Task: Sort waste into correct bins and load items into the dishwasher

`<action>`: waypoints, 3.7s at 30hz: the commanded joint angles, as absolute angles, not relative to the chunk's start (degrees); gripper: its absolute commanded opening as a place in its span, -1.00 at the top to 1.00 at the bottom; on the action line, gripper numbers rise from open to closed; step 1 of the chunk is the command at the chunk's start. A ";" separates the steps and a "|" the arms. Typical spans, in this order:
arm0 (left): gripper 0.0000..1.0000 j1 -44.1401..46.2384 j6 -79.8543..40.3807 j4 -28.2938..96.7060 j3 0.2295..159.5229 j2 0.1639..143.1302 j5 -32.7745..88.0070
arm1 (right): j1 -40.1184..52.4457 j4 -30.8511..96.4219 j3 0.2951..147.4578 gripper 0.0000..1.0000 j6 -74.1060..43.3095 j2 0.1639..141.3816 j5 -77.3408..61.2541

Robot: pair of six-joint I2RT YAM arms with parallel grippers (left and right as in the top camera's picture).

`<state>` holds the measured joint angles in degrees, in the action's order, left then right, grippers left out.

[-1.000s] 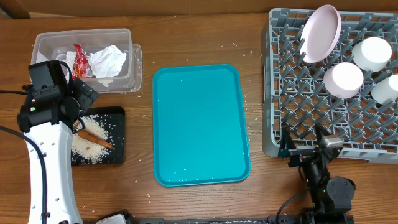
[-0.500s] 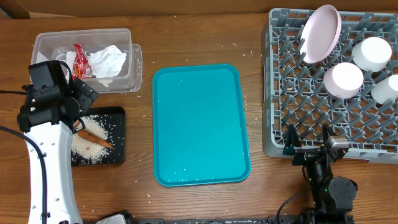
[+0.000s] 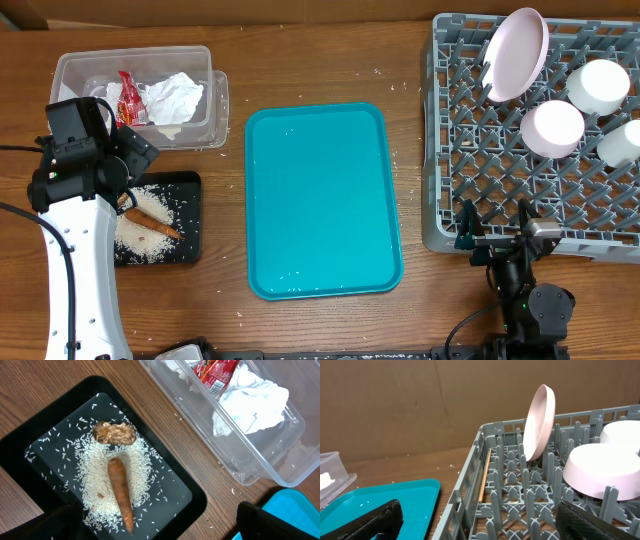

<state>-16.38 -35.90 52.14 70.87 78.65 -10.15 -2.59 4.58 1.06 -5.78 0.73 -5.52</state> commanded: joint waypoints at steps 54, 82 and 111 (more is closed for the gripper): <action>-0.99 -1.10 -10.26 0.56 0.25 7.35 1.43 | -2.87 4.40 0.47 -1.00 -5.98 0.16 -4.97; -0.99 -1.58 -6.17 4.43 0.27 0.27 -0.43 | -2.85 4.40 0.47 -1.00 -5.96 0.16 -4.95; -0.99 -1.58 -6.17 4.43 0.27 0.27 -0.43 | -2.85 4.40 0.47 -1.00 -5.98 0.16 -4.97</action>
